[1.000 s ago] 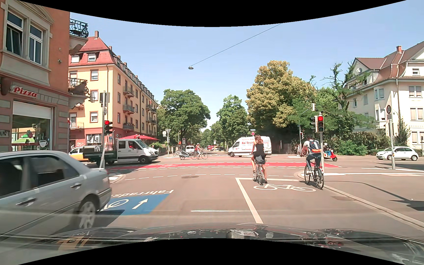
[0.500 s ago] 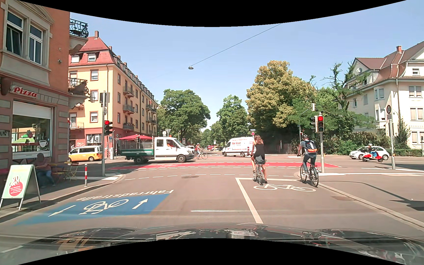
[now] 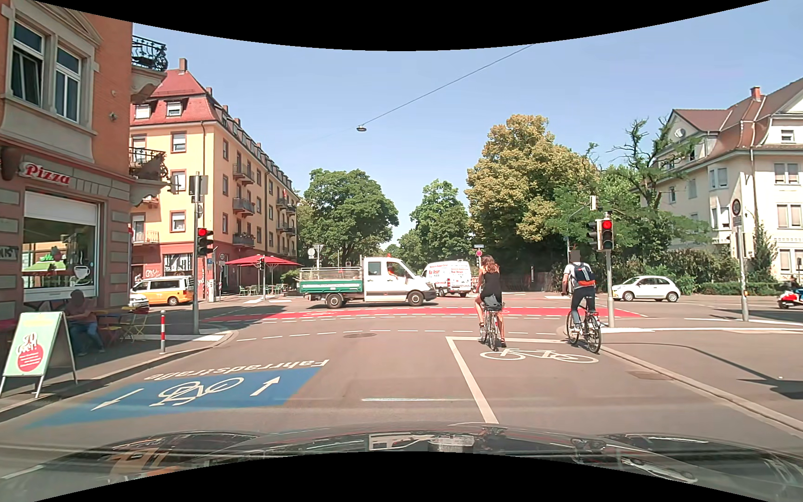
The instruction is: Follow the waypoints while adhering to traffic rules and regulations
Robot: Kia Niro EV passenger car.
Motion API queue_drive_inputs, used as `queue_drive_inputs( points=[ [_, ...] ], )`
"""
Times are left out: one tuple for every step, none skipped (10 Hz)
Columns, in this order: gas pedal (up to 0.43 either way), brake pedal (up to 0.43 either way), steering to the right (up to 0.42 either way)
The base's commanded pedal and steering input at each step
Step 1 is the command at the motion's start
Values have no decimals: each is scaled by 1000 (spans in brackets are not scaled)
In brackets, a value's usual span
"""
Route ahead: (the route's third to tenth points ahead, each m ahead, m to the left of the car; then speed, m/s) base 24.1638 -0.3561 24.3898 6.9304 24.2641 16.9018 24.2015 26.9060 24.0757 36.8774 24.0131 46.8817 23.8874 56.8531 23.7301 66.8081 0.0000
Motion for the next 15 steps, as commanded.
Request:
queue_drive_inputs(
  points=[
    [0,226,4],
    [0,226,4],
    [0,226,4],
    [0,226,3],
    [0,226,4],
    [0,226,4],
    [0,226,4],
    [0,226,4],
    [0,226,3],
    [0,226,4],
    [0,226,4],
    [0,226,4],
    [0,226,4],
    [0,226,4],
    [0,226,4]
  ],
)
